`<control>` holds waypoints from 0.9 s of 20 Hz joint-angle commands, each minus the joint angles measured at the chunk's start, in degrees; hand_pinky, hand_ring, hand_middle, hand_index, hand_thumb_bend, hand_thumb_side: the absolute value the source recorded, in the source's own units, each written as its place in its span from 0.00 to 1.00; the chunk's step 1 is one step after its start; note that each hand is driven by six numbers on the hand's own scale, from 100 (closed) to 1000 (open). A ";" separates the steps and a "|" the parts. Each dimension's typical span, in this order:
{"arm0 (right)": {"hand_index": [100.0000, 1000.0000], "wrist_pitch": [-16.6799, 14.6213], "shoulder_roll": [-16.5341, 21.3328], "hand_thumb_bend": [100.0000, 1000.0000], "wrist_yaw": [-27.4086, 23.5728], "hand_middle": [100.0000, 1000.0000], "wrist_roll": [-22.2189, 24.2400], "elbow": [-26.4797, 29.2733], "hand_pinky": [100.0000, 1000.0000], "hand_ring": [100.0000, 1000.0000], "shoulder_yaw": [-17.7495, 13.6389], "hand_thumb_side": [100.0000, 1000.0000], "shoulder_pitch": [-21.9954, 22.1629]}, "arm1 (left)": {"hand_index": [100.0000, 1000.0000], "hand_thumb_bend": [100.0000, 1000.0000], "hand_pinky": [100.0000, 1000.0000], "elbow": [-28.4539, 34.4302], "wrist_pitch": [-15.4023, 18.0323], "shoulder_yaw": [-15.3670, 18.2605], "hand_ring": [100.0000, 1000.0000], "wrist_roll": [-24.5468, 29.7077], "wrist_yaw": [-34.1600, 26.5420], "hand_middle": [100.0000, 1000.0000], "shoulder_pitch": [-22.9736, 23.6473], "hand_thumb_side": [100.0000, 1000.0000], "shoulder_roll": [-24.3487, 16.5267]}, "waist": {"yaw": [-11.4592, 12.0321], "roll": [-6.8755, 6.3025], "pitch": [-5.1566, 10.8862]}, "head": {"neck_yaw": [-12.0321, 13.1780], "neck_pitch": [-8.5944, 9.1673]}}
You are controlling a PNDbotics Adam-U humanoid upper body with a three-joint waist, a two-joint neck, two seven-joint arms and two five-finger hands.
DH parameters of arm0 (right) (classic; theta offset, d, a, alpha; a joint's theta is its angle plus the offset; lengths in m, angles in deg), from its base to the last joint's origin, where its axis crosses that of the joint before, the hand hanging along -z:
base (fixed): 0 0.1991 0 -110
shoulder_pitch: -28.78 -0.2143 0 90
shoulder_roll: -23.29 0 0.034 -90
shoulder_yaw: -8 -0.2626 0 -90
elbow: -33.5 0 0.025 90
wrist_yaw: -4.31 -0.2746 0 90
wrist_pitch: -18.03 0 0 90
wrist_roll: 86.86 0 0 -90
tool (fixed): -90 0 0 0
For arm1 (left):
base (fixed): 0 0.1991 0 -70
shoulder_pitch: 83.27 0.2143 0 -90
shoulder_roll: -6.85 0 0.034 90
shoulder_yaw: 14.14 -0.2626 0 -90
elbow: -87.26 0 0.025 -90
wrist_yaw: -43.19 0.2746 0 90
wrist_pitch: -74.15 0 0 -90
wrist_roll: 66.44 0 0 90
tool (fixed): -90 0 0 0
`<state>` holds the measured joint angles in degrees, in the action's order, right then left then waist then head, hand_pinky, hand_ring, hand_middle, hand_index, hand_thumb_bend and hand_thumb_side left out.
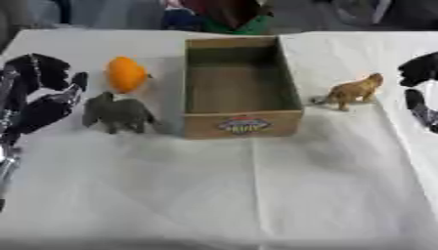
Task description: Pick up objects on the table and place them in the box.
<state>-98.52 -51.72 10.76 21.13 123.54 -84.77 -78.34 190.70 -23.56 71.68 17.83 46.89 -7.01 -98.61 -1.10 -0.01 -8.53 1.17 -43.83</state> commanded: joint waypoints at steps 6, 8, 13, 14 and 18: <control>0.69 -0.10 1.67 0.00 -0.07 0.70 0.58 0.46 0.61 0.61 0.06 0.19 -0.44 | 0.73 0.43 0.70 4.31 0.94 -1.43 0.68 16.46 11.89 0.63 -4.60 0.16 -16.27 | -0.43 -0.54 1.35 | -0.23 -0.29; 0.69 -0.16 1.71 0.00 -0.08 0.70 0.80 0.42 0.61 0.61 0.25 0.19 -0.41 | 0.74 0.43 0.70 4.08 1.33 -2.94 0.68 19.88 13.70 0.63 -6.72 0.17 -18.98 | -0.59 -0.63 1.54 | -0.14 -0.29; 0.69 -0.22 1.69 0.00 -0.21 0.70 1.23 0.31 0.61 0.61 0.57 0.19 -0.42 | 0.74 0.43 0.69 -0.33 2.63 -8.11 0.67 25.84 16.94 0.62 -13.13 0.17 -21.26 | -1.09 -0.86 1.89 | 0.15 -0.29; 0.69 -0.21 1.65 0.00 -0.22 0.70 1.31 0.29 0.61 0.61 0.63 0.19 -0.42 | 0.74 0.43 0.69 -1.80 3.03 -9.29 0.66 26.83 17.66 0.62 -14.39 0.17 -20.87 | -1.20 -0.89 1.91 | 0.20 -0.29; 0.69 -0.24 1.52 0.00 -0.19 0.70 1.54 0.20 0.61 0.61 0.75 0.19 -0.37 | 0.73 0.44 0.68 -8.22 4.54 -13.33 0.65 30.24 20.35 0.60 -18.68 0.18 -18.08 | -1.51 -0.90 1.91 | 0.28 -0.29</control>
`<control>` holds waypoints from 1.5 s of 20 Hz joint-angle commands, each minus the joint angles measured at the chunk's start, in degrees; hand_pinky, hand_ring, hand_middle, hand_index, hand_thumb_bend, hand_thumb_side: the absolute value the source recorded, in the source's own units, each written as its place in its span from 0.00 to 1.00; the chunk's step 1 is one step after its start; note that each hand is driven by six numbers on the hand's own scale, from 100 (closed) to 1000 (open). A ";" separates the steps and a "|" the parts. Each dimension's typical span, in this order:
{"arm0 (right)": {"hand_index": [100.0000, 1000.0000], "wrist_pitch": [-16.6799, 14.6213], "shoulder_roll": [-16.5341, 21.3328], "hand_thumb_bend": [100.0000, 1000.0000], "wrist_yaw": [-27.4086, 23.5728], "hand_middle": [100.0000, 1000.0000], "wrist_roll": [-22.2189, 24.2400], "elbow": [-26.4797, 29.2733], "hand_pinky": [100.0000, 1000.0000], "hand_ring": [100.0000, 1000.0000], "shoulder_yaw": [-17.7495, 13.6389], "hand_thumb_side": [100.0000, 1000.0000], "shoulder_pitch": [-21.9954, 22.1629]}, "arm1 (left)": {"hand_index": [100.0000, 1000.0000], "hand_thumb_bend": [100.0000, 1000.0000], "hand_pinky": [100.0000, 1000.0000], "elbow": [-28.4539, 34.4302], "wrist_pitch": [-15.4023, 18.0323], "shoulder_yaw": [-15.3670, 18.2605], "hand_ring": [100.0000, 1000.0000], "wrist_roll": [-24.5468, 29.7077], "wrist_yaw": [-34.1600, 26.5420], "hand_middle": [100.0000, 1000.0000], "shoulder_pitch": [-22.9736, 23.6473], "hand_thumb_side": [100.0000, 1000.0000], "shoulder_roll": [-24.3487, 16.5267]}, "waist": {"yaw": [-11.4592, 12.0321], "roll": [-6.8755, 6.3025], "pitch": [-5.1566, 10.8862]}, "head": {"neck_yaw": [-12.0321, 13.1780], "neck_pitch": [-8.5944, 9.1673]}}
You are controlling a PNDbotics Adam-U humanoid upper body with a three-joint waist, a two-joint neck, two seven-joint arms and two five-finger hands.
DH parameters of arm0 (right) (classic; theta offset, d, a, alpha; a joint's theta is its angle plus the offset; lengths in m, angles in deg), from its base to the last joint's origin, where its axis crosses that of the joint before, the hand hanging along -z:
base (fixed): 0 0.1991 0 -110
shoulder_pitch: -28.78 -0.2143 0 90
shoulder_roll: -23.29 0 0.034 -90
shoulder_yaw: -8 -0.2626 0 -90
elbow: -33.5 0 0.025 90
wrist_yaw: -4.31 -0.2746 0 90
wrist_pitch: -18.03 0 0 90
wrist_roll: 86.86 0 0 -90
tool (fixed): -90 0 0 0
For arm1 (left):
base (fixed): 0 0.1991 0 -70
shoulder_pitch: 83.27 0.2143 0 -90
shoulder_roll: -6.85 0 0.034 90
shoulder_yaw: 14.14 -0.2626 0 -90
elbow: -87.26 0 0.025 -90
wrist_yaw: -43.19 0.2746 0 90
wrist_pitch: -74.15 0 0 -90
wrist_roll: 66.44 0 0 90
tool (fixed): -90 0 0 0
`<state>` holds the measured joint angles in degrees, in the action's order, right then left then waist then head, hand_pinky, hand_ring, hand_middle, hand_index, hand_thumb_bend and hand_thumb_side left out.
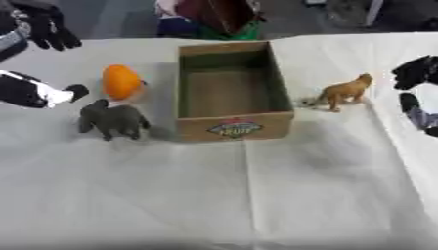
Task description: Pick up objects on the table and place them in the box.
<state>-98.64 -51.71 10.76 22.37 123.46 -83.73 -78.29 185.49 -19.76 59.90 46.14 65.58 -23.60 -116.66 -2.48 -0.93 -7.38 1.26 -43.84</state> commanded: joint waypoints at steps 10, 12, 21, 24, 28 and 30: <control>0.69 -0.18 1.07 0.00 -0.17 0.70 0.72 0.08 0.61 0.61 -0.08 0.19 -0.30 | 0.73 0.45 0.67 -19.56 4.51 -6.46 0.64 4.82 7.93 0.59 -9.38 0.18 9.86 | -0.42 0.15 0.81 | 0.13 -0.28; 0.69 -0.20 1.04 0.00 -0.17 0.70 0.73 0.07 0.61 0.61 -0.09 0.19 -0.27 | 0.73 0.45 0.67 -21.58 5.34 -6.67 0.64 4.99 8.77 0.59 -9.94 0.18 10.99 | -0.49 0.21 0.81 | 0.14 -0.28; 0.69 -0.25 0.72 0.00 -0.27 0.70 0.97 0.01 0.61 0.61 0.00 0.19 -0.33 | 0.72 0.44 0.67 -28.30 8.11 -6.68 0.63 3.71 13.51 0.59 -11.41 0.17 15.19 | -0.65 0.43 0.77 | 0.30 -0.28; 0.69 -0.27 0.64 0.00 -0.23 0.70 1.01 -0.04 0.61 0.61 -0.01 0.19 -0.30 | 0.70 0.37 0.66 -29.38 9.17 -6.79 0.59 4.07 14.65 0.55 -11.34 0.16 15.88 | -0.69 0.47 0.71 | 0.31 -0.28; 0.69 -0.28 0.61 0.00 -0.23 0.69 1.01 -0.08 0.61 0.61 -0.04 0.19 -0.31 | 0.61 0.18 0.61 -30.00 9.91 -6.89 0.49 5.49 15.35 0.43 -11.17 0.13 16.11 | -0.67 0.51 0.69 | 0.35 -0.28; 0.69 -0.28 0.60 0.00 -0.23 0.69 1.02 -0.11 0.61 0.61 -0.04 0.19 -0.30 | 0.53 0.07 0.58 -29.84 9.84 -6.68 0.42 5.36 15.63 0.36 -11.14 0.12 16.05 | -0.61 0.52 0.70 | 0.33 -0.28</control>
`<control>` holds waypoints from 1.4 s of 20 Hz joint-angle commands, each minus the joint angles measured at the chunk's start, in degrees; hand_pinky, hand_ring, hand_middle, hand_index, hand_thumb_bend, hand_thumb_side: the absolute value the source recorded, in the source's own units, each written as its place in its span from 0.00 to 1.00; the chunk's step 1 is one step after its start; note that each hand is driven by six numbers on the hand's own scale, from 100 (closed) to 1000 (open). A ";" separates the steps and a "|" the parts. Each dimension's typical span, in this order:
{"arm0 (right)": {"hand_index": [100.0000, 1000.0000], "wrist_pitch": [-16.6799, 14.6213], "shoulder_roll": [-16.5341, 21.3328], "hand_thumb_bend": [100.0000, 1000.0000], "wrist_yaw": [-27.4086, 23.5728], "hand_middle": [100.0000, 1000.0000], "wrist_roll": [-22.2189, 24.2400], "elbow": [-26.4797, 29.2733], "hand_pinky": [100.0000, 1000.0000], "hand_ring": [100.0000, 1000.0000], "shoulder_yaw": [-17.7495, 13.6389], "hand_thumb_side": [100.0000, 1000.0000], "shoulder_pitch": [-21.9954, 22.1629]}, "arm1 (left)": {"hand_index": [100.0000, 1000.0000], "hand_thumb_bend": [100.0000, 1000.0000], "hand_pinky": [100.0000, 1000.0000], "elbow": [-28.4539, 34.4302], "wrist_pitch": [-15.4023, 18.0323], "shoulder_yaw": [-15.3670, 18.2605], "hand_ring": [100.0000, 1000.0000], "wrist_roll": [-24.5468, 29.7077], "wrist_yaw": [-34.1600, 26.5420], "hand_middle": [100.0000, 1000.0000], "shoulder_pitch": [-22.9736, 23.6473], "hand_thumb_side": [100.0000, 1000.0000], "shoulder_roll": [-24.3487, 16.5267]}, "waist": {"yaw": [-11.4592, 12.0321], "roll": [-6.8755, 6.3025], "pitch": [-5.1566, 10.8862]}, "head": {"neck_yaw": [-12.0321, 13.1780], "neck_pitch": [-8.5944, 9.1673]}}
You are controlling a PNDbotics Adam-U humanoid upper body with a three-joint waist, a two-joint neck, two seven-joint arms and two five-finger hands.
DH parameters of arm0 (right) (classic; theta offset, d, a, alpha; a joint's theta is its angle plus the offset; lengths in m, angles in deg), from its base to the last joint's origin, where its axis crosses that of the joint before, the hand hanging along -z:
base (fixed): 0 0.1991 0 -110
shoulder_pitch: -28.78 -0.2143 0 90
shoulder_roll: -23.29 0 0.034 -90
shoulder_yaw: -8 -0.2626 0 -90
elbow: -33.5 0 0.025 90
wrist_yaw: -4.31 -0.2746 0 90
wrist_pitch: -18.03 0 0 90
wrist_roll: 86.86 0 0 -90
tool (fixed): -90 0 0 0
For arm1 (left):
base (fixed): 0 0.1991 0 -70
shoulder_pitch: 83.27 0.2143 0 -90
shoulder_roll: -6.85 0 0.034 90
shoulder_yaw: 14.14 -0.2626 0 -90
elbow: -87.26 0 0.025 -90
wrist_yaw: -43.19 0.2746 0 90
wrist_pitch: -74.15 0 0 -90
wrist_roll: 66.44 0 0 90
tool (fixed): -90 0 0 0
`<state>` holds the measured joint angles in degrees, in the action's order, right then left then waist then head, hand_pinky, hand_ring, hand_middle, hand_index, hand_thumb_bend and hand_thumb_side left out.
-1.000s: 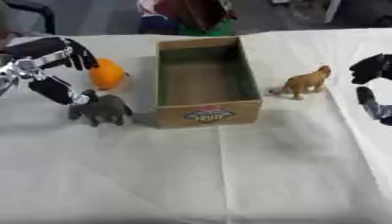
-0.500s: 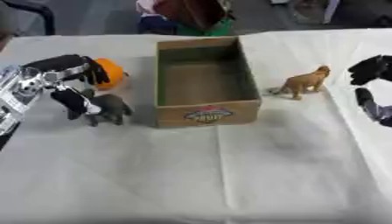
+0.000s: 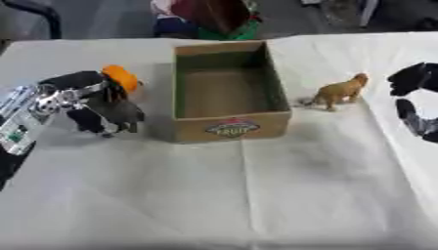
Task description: Pick up objects on the table and place them in the box.
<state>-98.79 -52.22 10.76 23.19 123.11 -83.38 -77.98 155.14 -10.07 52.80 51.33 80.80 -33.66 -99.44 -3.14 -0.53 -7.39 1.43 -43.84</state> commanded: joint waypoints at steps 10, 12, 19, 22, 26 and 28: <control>0.69 -0.15 1.14 0.00 -0.21 0.69 0.15 0.18 0.61 0.61 -0.48 0.19 -0.48 | 0.41 0.00 0.53 4.67 -0.73 1.73 0.31 -1.11 0.79 0.21 -1.02 0.12 -3.43 | 0.10 0.11 0.85 | -0.10 -0.28; 0.69 -0.15 1.22 0.00 -0.24 0.69 0.13 0.15 0.61 0.61 -0.49 0.19 -0.45 | 0.41 0.00 0.54 7.17 -0.85 2.22 0.32 -0.64 0.26 0.22 -1.70 0.12 -4.84 | 0.08 0.04 0.97 | -0.14 -0.28; 0.69 -0.19 1.23 0.00 -0.29 0.69 0.73 -0.05 0.61 0.61 0.02 0.19 -0.26 | 0.42 0.00 0.55 13.36 -0.02 2.49 0.33 2.94 -1.02 0.23 -6.94 0.12 -7.75 | -0.24 -0.41 1.61 | 0.00 -0.28; 0.69 -0.35 0.96 0.00 -0.44 0.69 1.32 -0.02 0.61 0.61 0.60 0.19 -0.60 | 0.42 0.01 0.55 12.66 0.76 2.18 0.34 2.88 0.06 0.23 -10.02 0.11 -5.79 | -0.88 -0.33 1.76 | 0.57 -0.28; 0.69 -0.65 0.40 0.00 -0.88 0.69 2.28 0.15 0.61 0.61 1.62 0.19 -1.78 | 0.44 0.00 0.56 8.86 2.48 1.75 0.37 0.72 2.65 0.25 -13.98 0.11 -0.44 | -2.70 0.10 1.61 | 2.06 -0.28; 0.69 -0.85 0.01 0.00 -1.11 0.69 2.92 0.22 0.61 0.61 2.28 0.19 -2.58 | 0.45 0.01 0.57 6.75 3.87 1.67 0.38 -0.31 5.25 0.26 -15.89 0.11 2.42 | -3.89 0.26 1.41 | 3.17 -0.28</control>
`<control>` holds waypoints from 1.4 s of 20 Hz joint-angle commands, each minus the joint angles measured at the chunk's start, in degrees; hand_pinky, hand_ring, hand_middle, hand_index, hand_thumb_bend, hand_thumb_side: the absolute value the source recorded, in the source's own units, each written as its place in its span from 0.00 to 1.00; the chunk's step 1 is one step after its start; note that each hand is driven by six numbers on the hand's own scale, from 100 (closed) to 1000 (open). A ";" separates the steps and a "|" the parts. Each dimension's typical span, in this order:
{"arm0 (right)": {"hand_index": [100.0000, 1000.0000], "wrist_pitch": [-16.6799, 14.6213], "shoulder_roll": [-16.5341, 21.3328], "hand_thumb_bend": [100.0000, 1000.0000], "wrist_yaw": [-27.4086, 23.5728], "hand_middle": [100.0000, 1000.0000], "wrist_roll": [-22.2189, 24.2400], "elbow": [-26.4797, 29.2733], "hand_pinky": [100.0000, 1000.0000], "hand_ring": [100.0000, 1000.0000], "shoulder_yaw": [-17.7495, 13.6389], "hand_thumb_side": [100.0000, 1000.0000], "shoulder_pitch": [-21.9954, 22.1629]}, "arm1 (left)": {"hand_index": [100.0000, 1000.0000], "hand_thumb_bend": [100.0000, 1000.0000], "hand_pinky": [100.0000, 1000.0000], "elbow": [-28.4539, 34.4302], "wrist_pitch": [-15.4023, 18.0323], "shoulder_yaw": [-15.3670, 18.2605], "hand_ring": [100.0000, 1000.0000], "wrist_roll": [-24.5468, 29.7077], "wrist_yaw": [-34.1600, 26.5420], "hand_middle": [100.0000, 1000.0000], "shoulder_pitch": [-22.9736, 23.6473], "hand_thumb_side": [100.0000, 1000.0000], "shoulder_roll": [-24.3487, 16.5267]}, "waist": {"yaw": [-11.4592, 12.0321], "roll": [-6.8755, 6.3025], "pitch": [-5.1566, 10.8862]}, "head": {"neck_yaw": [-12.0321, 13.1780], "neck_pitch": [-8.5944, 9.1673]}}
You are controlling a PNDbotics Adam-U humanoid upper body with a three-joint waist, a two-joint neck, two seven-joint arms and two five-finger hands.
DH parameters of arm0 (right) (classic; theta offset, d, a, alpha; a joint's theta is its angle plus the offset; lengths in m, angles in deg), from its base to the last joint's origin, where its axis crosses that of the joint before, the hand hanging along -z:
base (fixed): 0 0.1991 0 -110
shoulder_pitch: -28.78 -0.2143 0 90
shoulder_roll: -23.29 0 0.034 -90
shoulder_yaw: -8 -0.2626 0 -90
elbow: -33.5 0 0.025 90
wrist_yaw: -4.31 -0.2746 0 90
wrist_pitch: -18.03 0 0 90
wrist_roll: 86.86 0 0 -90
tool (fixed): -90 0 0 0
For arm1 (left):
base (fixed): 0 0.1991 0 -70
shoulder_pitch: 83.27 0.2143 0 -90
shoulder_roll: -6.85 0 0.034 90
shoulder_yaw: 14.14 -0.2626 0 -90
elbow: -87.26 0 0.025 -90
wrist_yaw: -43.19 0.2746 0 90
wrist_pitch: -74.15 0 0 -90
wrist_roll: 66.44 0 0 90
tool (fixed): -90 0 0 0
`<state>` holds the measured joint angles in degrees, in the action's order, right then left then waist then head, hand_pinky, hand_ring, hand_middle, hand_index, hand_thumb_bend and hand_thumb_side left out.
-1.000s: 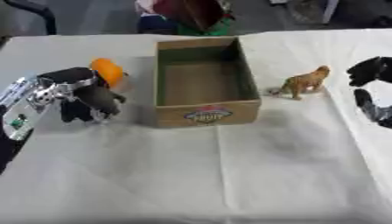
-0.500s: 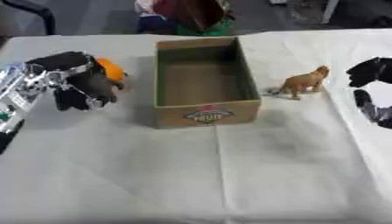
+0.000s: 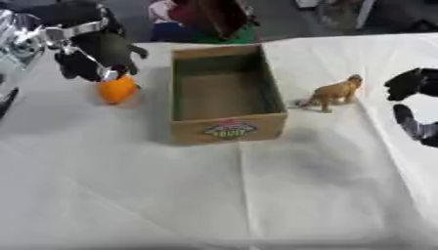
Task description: Pick up objects on the table and place them in the box.
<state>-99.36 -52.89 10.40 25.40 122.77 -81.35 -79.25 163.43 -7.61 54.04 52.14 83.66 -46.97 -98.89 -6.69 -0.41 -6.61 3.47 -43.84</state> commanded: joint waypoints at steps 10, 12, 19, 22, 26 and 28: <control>0.69 -0.91 -1.01 0.00 -0.98 0.68 3.24 0.41 0.61 0.61 2.11 0.20 -2.78 | 0.50 0.05 0.59 -13.26 7.43 1.64 0.43 -10.15 13.56 0.33 -5.59 0.11 13.56 | -4.49 0.66 -0.46 | 3.67 -0.28; 0.69 -0.92 -1.27 0.00 -0.92 0.68 3.50 0.36 0.61 0.61 2.22 0.20 -2.73 | 0.52 0.05 0.60 -15.35 8.26 1.81 0.46 -12.20 15.13 0.36 -5.23 0.11 15.05 | -4.96 0.70 -0.64 | 3.69 -0.28; 0.69 -1.06 -1.85 0.00 -0.68 0.67 4.19 0.20 0.61 0.61 2.51 0.21 -2.59 | 0.59 0.24 0.62 -20.87 10.79 2.10 0.53 -17.30 20.23 0.45 -3.62 0.13 18.42 | -5.94 0.88 -1.08 | 3.61 -0.28; 0.69 -1.06 -1.88 0.00 -0.65 0.67 4.14 0.17 0.61 0.61 2.43 0.21 -2.59 | 0.68 0.37 0.64 -21.83 11.72 1.57 0.57 -16.46 22.43 0.52 -3.20 0.17 18.65 | -5.96 0.87 -1.13 | 3.68 -0.28; 0.69 -1.03 -1.90 0.00 -0.62 0.67 4.13 0.12 0.61 0.61 2.36 0.20 -2.56 | 0.78 0.56 0.69 -22.43 12.45 1.62 0.64 -13.03 22.96 0.63 -2.86 0.22 18.40 | -5.79 0.79 -1.14 | 3.63 -0.27; 0.69 -1.00 -1.90 0.00 -0.59 0.67 4.15 0.05 0.61 0.61 2.35 0.20 -2.50 | 0.80 0.63 0.70 -22.03 12.21 2.20 0.67 -11.32 22.42 0.68 -3.04 0.24 17.74 | -5.70 0.70 -1.06 | 3.61 -0.27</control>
<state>-100.33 -55.76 9.74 29.44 122.47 -78.45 -80.95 140.66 4.60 55.42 39.87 106.16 -48.76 -79.85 -12.37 0.11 -8.48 6.99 -43.84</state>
